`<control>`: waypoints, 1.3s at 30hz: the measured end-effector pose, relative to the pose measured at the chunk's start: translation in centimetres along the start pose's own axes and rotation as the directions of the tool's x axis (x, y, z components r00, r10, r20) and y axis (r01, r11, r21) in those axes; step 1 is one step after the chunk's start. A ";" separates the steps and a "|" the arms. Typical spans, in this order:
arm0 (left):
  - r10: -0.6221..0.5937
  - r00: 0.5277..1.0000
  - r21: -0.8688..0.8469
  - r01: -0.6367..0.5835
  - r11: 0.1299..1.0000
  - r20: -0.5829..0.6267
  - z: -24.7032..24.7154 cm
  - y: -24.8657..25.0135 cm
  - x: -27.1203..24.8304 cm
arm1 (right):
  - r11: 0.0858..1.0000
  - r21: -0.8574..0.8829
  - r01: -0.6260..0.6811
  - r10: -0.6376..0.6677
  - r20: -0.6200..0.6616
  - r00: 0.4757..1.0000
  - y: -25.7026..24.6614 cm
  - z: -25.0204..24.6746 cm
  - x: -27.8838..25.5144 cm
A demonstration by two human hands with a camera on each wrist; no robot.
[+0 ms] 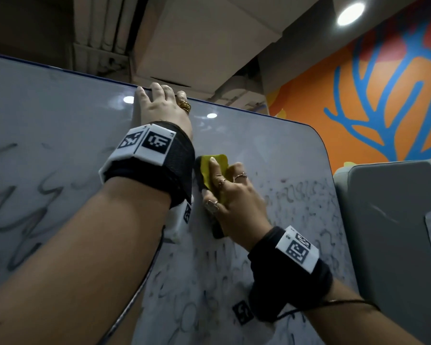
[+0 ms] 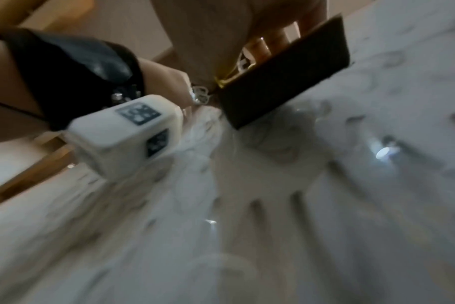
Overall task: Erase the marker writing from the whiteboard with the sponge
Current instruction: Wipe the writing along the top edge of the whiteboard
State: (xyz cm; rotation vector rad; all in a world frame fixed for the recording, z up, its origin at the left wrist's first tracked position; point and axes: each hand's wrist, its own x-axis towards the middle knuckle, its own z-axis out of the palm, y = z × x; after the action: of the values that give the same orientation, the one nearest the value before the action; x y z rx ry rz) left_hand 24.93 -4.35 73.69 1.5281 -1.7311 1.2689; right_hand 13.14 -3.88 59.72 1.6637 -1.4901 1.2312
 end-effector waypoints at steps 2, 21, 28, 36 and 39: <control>0.023 1.000 -0.008 -0.023 1.000 -0.007 0.0 -0.4 0.1 | 0.997 -0.076 0.030 -0.031 -0.019 0.999 -0.2 0.2 -0.4; 0.058 0.998 -0.048 -0.059 0.997 -0.021 0.9 -0.9 0.2 | 0.998 0.064 0.017 -0.016 -0.014 1.000 1.1 2.0 -2.4; 0.070 0.997 -0.076 -0.072 0.995 -0.025 0.7 -1.2 0.0 | 0.926 0.183 -0.329 0.345 -0.063 0.936 8.8 2.2 -0.1; 0.065 0.998 -0.062 -0.066 0.996 -0.025 1.4 -1.1 0.6 | 0.980 0.119 -0.159 0.158 0.020 0.987 2.2 2.4 -1.7; 0.056 0.998 -0.073 -0.058 0.996 -0.025 1.4 -1.4 0.9 | 0.996 0.072 -0.059 0.058 0.020 0.998 0.8 2.6 -2.7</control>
State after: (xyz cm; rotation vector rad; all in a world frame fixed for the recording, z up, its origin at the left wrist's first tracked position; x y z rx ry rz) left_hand 26.31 -5.95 74.23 1.4267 -1.7982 1.2308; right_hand 13.15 -5.22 56.13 1.6933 -1.5317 1.3195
